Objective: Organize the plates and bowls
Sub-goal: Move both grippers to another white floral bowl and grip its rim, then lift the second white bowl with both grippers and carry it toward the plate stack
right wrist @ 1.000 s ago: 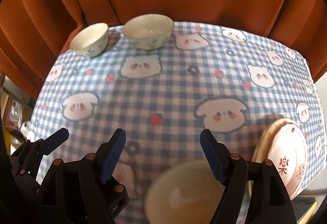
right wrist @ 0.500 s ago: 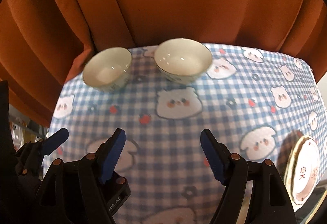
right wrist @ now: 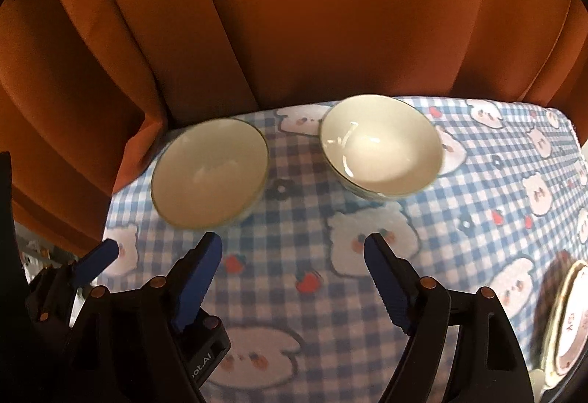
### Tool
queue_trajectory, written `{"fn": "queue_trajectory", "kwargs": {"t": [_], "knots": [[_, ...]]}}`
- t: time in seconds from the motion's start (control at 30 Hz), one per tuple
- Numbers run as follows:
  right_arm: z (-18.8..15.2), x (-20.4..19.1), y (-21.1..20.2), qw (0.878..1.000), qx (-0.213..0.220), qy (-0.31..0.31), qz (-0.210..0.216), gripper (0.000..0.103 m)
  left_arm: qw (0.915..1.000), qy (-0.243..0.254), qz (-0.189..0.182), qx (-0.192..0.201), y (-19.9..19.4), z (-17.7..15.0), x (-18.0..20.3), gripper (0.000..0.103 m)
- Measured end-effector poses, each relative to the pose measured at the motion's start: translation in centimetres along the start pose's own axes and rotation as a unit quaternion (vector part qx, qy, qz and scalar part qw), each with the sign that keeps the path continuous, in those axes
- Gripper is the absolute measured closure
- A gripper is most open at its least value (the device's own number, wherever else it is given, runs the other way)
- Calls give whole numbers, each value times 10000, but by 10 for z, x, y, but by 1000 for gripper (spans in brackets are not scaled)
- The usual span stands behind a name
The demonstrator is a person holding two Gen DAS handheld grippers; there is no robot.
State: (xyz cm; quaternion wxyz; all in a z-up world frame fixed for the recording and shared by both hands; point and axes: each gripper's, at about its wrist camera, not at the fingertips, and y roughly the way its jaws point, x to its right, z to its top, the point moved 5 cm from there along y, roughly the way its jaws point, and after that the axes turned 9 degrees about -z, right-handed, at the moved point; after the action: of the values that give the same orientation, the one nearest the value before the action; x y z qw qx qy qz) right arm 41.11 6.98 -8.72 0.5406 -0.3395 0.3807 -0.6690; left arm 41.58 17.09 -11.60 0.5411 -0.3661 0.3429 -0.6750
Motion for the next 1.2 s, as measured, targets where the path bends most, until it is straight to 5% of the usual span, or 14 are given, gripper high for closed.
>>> {"fn": "queue_trajectory", "kwargs": {"t": [0.27,0.47,0.53,0.63,0.73,0.93,1.2], "knots": [[26,-18,35,10000,27,73,-46,22,10000,-58,51,15,27,24,-14,22],[42,-26,54,10000,57,59,11,36,9999,-77,52,95,43,37,-20,25],[47,-29,61,10000,69,50,-17,39,9999,-74,25,79,49,39,-22,36],[50,-34,72,10000,-4,-15,27,61,10000,-89,9,42,59,41,-24,49],[52,-38,83,9999,-81,-46,60,64,9999,-113,-109,8,68,42,-24,62],[55,-41,94,9999,-85,-13,64,85,9999,-116,-104,30,76,45,-24,72],[56,-43,94,9999,-77,-108,-41,86,9997,-211,-131,48,73,43,-27,75]]}}
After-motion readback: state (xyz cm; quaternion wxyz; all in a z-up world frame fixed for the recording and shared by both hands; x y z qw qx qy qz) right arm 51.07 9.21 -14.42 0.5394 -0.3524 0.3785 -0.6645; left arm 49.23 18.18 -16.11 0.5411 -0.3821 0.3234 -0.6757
